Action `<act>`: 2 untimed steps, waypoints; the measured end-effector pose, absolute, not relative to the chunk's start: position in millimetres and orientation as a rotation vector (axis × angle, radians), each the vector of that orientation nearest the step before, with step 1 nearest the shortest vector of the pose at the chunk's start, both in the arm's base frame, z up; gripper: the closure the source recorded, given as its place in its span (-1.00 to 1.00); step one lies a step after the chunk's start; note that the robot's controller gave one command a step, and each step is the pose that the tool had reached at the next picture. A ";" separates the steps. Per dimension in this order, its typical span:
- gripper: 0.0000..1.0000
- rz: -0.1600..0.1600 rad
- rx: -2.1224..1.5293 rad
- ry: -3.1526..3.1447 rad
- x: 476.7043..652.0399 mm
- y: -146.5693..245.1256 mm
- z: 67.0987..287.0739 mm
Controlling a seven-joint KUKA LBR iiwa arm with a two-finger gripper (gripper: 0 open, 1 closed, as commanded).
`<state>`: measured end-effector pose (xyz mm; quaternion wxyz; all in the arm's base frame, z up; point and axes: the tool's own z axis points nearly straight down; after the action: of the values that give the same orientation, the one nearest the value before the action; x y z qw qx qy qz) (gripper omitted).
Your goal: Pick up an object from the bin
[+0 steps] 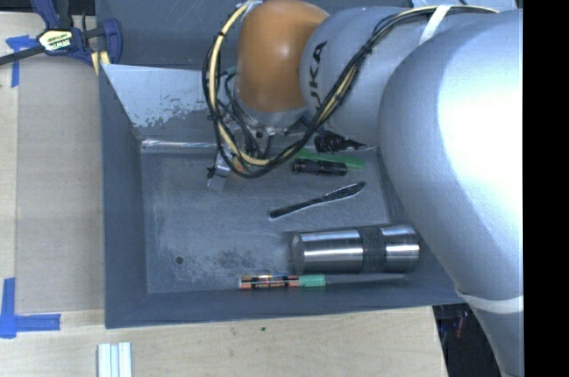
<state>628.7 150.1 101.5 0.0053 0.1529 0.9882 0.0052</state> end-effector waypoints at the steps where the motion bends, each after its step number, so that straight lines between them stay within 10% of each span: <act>1: 1.00 0.006 0.587 3.078 626.7 103.1 71.4; 2: 1.00 0.006 0.587 3.078 626.7 103.1 71.5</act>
Offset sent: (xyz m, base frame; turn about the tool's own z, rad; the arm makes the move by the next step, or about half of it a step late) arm 0.0000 0.0000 0.0000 0.0000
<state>626.7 103.1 71.5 0.0041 0.1875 0.9823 0.0019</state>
